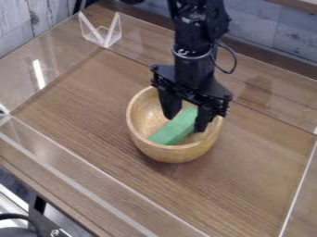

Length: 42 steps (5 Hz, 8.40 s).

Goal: Move green stick from inside the wooden bowl to the table next to it

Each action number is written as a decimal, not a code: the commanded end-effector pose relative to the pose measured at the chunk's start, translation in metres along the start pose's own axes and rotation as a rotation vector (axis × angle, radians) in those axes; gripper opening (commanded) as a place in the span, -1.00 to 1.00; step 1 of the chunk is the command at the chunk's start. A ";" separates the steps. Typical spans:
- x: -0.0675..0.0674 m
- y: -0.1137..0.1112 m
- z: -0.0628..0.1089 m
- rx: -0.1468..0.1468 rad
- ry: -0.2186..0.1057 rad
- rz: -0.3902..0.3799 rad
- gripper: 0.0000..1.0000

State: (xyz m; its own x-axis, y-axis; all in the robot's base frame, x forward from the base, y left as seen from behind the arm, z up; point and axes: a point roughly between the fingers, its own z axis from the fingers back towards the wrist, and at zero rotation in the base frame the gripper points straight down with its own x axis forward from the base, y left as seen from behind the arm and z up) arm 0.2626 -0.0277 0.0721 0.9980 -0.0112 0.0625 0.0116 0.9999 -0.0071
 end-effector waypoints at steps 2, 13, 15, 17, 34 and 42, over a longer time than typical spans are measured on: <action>0.011 0.004 0.008 0.003 -0.038 0.020 1.00; 0.006 0.017 -0.040 0.059 -0.001 0.047 -1.00; 0.008 0.020 -0.036 0.043 0.000 0.065 -1.00; 0.010 0.022 -0.026 0.023 0.001 0.088 -1.00; -0.039 -0.107 -0.043 -0.146 -0.050 -0.302 -1.00; -0.035 -0.100 -0.029 -0.108 -0.067 -0.575 -1.00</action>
State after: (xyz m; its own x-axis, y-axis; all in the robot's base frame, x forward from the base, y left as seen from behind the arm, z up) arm 0.2170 -0.1237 0.0256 0.8370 -0.5414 0.0793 0.5464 0.8349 -0.0661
